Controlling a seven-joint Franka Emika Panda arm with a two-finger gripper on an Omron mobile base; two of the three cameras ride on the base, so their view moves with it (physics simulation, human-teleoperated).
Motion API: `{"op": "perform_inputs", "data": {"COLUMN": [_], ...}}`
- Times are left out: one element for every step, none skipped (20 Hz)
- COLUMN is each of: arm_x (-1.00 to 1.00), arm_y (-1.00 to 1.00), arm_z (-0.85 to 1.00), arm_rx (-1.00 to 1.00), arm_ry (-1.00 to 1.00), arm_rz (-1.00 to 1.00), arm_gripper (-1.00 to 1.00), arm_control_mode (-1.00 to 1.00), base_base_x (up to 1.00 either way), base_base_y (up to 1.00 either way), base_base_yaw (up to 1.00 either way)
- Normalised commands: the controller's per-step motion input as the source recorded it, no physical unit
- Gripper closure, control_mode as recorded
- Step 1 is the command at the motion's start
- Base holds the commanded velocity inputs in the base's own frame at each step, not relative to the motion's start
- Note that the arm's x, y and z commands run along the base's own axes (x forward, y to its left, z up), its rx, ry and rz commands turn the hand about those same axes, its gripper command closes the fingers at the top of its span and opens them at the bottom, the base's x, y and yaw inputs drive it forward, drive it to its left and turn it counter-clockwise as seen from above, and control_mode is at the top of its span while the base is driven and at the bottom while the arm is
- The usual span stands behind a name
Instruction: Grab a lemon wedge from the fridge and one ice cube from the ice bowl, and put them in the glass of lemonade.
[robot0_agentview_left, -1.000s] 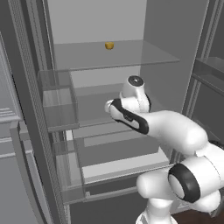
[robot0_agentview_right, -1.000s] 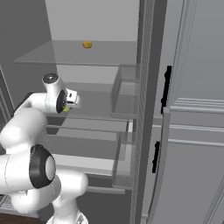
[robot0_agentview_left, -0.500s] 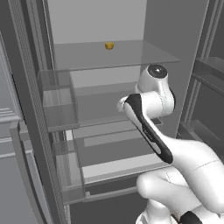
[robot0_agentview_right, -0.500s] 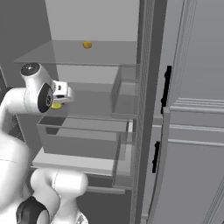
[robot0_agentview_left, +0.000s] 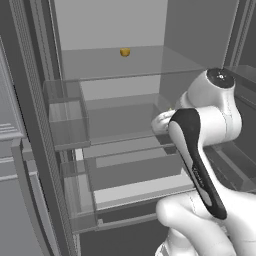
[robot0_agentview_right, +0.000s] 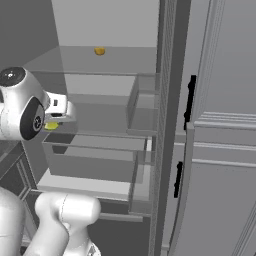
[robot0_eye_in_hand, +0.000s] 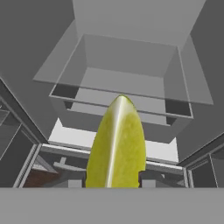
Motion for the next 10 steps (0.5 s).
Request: {"op": "perform_inputs", "data": {"arm_x": [0.0,0.0,0.0,0.0,0.0,0.0,0.0,0.0,0.0,0.0], "arm_y": [0.0,0.0,0.0,0.0,0.0,0.0,0.0,0.0,0.0,0.0], "arm_z": [0.0,0.0,0.0,0.0,0.0,0.0,0.0,0.0,0.0,0.0], "arm_rx": [0.0,0.0,0.0,0.0,0.0,0.0,0.0,0.0,0.0,0.0], "arm_ry": [0.0,0.0,0.0,0.0,0.0,0.0,0.0,0.0,0.0,0.0], "arm_rz": [0.0,0.0,0.0,0.0,0.0,0.0,0.0,0.0,0.0,0.0], "arm_gripper": [1.0,1.0,1.0,1.0,1.0,1.0,1.0,1.0,1.0,1.0], "arm_control_mode": [-1.0,-1.0,-1.0,-1.0,-1.0,-1.0,-1.0,-1.0,1.0,1.0], "base_base_x": [0.0,0.0,0.0,0.0,0.0,0.0,0.0,0.0,-0.36,-1.0], "base_base_y": [0.0,0.0,0.0,0.0,0.0,0.0,0.0,0.0,0.0,-0.19], "base_base_yaw": [0.0,0.0,0.0,0.0,0.0,0.0,0.0,0.0,0.0,0.0]}}
